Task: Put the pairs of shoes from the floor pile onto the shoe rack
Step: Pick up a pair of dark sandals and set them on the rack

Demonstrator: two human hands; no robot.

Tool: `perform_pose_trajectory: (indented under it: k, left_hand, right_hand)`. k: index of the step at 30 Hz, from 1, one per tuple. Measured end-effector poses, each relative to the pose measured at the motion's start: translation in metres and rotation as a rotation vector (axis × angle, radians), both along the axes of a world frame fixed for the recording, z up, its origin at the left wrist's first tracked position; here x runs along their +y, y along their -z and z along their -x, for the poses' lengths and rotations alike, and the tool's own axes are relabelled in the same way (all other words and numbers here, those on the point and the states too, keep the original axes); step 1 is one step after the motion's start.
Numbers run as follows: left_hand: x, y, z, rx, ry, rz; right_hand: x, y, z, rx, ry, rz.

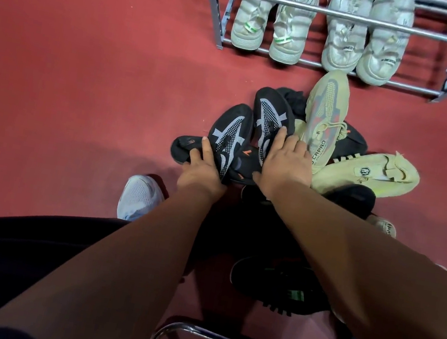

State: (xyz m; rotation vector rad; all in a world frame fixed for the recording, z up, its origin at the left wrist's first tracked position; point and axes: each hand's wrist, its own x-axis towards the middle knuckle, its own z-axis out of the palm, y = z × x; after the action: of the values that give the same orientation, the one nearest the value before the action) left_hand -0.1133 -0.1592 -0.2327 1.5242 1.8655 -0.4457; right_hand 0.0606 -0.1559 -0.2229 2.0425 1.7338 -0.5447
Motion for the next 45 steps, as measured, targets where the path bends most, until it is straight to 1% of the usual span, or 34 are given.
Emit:
perform_pose_trajectory:
  k: [3,7,11,14,16,19,21,24,27,30,35,39,45]
  left_hand:
    - [0.012,-0.006,-0.007,0.045,-0.016,0.067]
    - [0.029,-0.023,-0.013,0.007,-0.096,0.059]
    - [0.055,-0.047,-0.024,-0.137,-0.274,0.041]
    - [0.074,-0.073,-0.032,-0.271,-0.313,0.048]
    - [0.085,-0.092,-0.038,-0.335,-0.295,-0.015]
    - [0.102,-0.116,-0.045,-0.395,-0.242,-0.129]
    - [0.112,-0.128,-0.05,-0.377,-0.188,-0.202]
    - [0.13,-0.142,-0.062,-0.362,-0.159,-0.325]
    - [0.151,-0.148,-0.075,-0.356,-0.19,-0.336]
    - [0.175,-0.152,-0.083,-0.309,-0.162,-0.344]
    - [0.212,-0.158,-0.088,-0.239,-0.18,-0.378]
    - [0.234,-0.155,-0.095,-0.195,-0.194,-0.413]
    - [0.253,-0.138,-0.106,-0.112,-0.161,-0.521]
  right_hand:
    - [0.005,-0.008,-0.003,0.093,0.059,-0.007]
    - [0.011,-0.027,-0.011,0.286,0.311,-0.09]
    - [0.027,-0.055,-0.02,0.537,0.592,-0.093]
    - [0.04,-0.085,-0.034,0.64,0.674,-0.1]
    - [0.045,-0.106,-0.047,0.677,0.695,-0.134]
    - [0.05,-0.127,-0.062,0.741,0.702,-0.256]
    - [0.056,-0.14,-0.07,0.786,0.695,-0.342]
    - [0.065,-0.153,-0.077,0.815,0.659,-0.381]
    - [0.072,-0.155,-0.08,0.815,0.678,-0.373]
    - [0.077,-0.155,-0.082,0.784,0.694,-0.403]
    - [0.079,-0.151,-0.086,0.794,0.621,-0.433]
    - [0.099,-0.139,-0.09,0.783,0.656,-0.551]
    - [0.15,-0.127,-0.109,0.884,0.689,-0.625]
